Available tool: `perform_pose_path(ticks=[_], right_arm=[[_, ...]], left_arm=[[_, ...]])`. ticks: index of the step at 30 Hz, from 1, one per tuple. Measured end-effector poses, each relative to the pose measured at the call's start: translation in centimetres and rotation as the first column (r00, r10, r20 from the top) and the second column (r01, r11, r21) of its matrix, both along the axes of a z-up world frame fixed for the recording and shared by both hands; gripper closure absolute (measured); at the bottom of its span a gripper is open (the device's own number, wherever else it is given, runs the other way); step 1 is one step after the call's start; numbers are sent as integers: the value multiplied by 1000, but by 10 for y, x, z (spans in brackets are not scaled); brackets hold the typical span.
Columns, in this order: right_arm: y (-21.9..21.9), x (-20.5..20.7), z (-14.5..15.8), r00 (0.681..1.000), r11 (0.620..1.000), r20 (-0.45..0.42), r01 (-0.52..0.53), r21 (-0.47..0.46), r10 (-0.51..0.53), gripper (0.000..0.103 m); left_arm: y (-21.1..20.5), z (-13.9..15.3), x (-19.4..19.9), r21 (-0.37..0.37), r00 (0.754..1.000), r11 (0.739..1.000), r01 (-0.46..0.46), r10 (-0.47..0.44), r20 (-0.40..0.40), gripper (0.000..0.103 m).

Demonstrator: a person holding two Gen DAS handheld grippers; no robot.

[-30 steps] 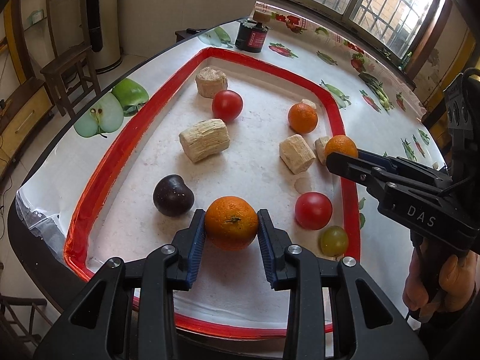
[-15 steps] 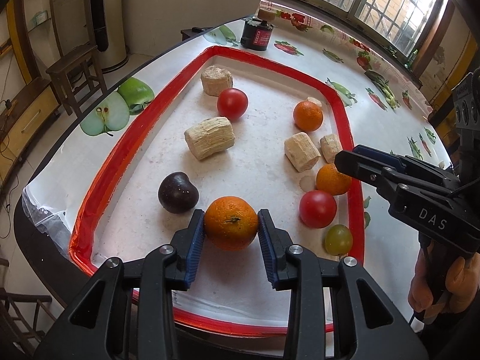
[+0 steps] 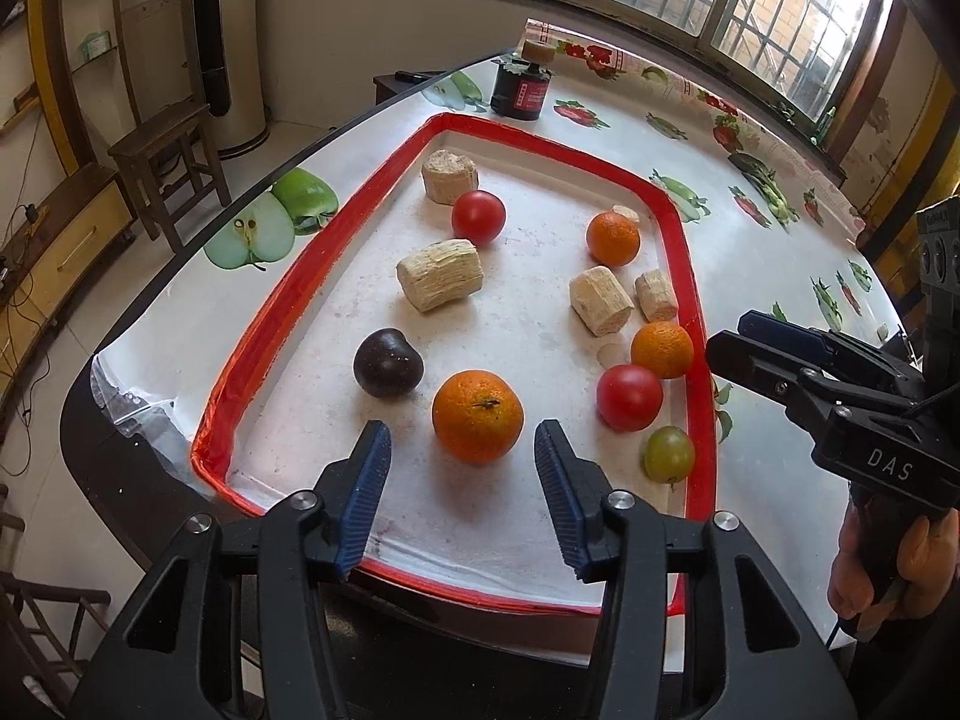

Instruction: Organize fruits

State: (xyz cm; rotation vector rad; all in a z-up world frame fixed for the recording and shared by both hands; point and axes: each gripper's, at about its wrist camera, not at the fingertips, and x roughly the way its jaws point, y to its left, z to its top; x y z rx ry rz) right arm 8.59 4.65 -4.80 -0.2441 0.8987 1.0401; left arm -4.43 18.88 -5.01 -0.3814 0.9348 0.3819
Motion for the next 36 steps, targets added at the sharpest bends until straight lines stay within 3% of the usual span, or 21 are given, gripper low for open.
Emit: perform_pose_path(ticks=[10, 12, 16, 19, 25, 29, 36], right_arm=[[-20, -11, 8, 996, 996, 39, -78, 39, 76, 35], [-22, -18, 11, 992, 993, 66, -110, 40, 107, 31], [-23, -36, 17, 971, 979, 138, -201, 40, 194, 21], [-27, -52, 22, 941, 959, 212, -280, 44, 265, 15], [-27, -71, 21, 890, 932, 292, -361, -20, 351, 14], [-34, -73, 20, 881, 920, 282, -392, -8, 378, 14], [-53, -72, 30, 883, 916, 301, -396, 63, 361, 13]], left_arm=[[-11, 8, -23, 62, 1000, 998, -10, 9, 14, 54], [-15, 10, -28, 76, 1000, 997, -6, 5, 24, 49], [-24, 17, -38, 140, 999, 990, -14, 7, 44, 29], [-27, 21, -45, 165, 998, 986, -16, 5, 65, 28], [-26, 26, -59, 178, 995, 983, -35, 18, 99, 28], [-29, 30, -67, 206, 992, 977, -49, 23, 126, 23], [-35, 44, -80, 265, 977, 960, -88, 31, 212, 22]])
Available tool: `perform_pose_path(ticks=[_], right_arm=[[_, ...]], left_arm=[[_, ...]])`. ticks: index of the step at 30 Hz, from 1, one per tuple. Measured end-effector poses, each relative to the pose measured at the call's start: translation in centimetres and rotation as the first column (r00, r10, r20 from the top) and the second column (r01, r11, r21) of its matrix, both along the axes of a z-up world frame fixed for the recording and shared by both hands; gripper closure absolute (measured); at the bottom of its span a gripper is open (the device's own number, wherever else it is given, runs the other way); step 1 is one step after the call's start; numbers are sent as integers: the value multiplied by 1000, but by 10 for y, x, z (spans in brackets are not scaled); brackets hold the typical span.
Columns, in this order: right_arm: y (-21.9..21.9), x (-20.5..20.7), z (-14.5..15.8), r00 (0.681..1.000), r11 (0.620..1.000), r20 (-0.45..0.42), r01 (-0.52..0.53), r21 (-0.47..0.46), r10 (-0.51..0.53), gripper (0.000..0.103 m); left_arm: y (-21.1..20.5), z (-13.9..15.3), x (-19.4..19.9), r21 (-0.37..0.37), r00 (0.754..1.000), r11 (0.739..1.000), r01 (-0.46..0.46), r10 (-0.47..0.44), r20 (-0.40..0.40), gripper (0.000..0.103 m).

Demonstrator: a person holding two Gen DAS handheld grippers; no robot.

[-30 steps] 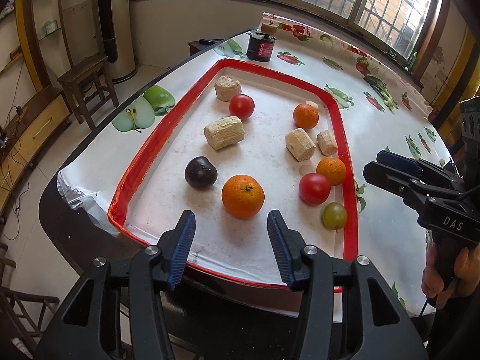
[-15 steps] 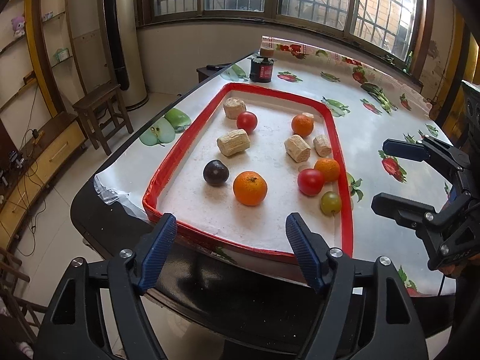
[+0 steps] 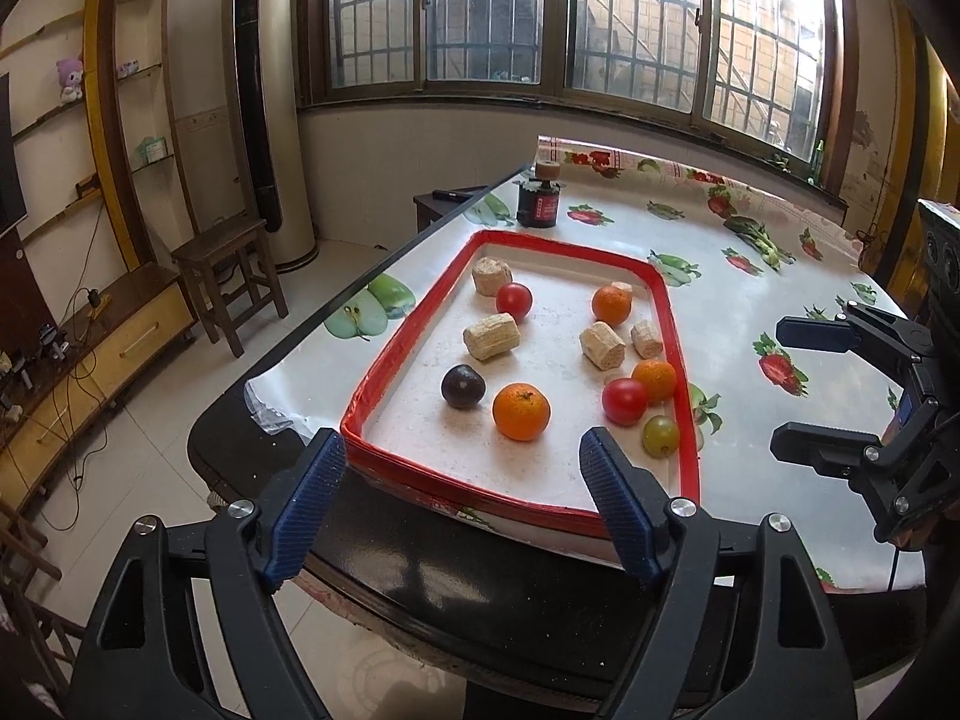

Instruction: Organize fruits

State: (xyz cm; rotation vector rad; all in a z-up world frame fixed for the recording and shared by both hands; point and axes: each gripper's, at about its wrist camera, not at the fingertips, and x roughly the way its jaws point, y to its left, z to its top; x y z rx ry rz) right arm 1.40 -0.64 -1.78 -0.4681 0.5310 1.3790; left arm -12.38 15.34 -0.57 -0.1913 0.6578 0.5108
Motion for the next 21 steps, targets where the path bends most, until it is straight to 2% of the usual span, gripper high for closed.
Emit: perform_pose_path(ticks=[4, 9, 21], right_arm=[[-13, -3, 10, 1000, 998, 15, 8, 60, -9, 9], [-25, -5, 17, 1000, 996, 21, 15, 91, -17, 3], [-53, -13, 18, 998, 996, 59, 22, 83, -26, 2]], left_arm=[[-8, 11, -4, 61, 999, 998, 2, -5, 37, 20], [-23, 20, -6, 140, 999, 990, 4, -10, 41, 20], [-51, 26, -20, 163, 999, 986, 33, -38, 28, 20]])
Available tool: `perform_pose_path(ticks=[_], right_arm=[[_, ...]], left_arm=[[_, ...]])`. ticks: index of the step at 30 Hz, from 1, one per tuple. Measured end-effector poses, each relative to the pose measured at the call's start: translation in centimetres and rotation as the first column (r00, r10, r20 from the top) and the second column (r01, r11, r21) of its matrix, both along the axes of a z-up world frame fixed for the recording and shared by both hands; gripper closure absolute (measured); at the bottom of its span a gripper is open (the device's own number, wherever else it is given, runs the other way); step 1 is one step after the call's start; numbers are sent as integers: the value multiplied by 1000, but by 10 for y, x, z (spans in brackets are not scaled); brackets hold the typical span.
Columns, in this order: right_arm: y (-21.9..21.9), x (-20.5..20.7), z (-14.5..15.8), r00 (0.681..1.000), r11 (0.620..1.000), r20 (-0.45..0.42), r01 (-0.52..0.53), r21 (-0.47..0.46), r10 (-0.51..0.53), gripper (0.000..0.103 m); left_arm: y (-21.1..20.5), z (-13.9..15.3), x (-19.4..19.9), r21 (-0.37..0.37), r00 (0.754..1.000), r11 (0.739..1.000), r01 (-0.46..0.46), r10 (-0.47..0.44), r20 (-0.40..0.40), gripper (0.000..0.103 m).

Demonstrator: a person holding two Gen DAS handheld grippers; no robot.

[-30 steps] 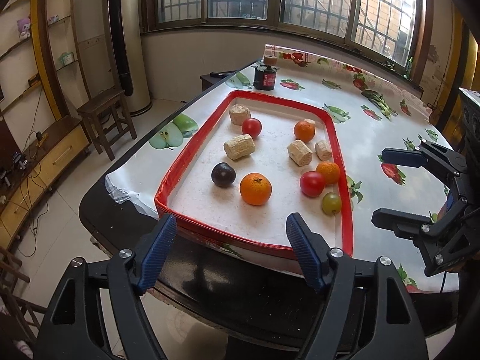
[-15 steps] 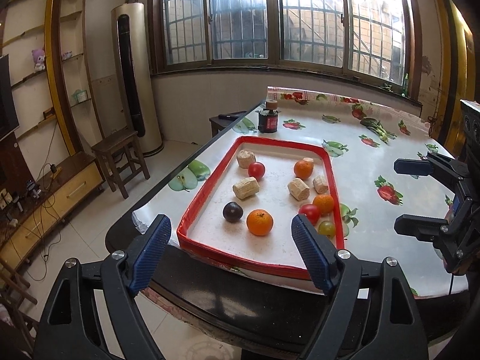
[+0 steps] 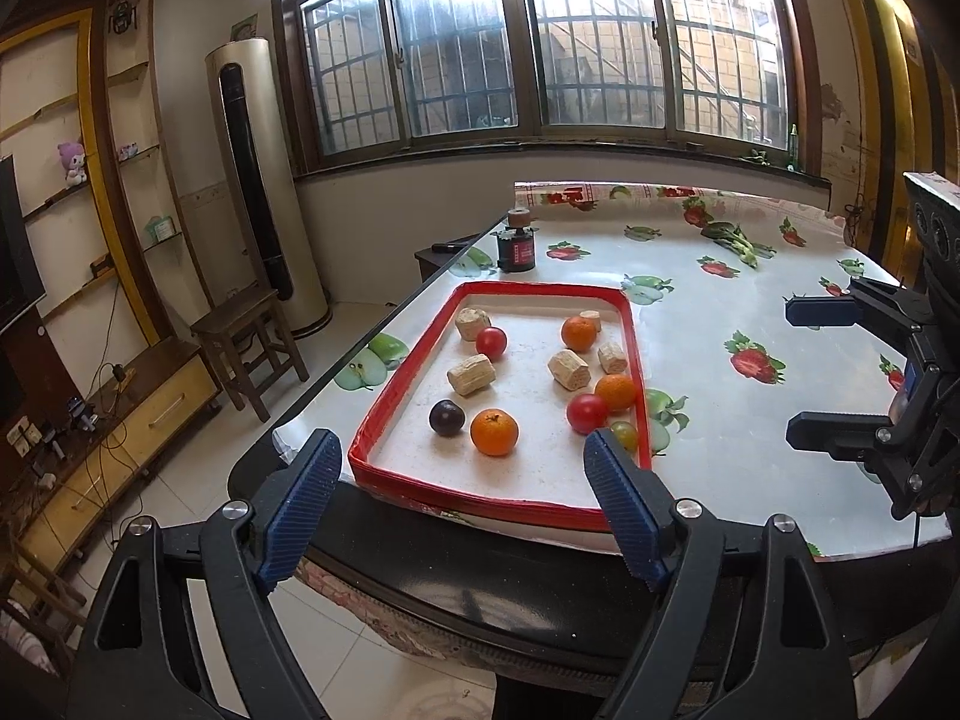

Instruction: Organize fruits

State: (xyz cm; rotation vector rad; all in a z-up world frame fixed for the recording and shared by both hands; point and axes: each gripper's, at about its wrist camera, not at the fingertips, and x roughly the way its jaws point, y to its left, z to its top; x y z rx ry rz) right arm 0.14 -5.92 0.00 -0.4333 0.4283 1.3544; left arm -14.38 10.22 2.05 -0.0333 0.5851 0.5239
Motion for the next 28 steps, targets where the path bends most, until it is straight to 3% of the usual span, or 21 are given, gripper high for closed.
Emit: perform_pose_path(ticks=[14, 28], right_arm=[[-17, -17, -11, 999, 999, 12, -35, -28, 36, 1], [-17, -18, -13, 999, 999, 3, -42, -28, 42, 1]], left_arm=[[-13, 5, -21, 7, 1000, 1000, 11, -11, 26, 19], [-18, 2, -14, 42, 1000, 999, 13, -14, 12, 19]])
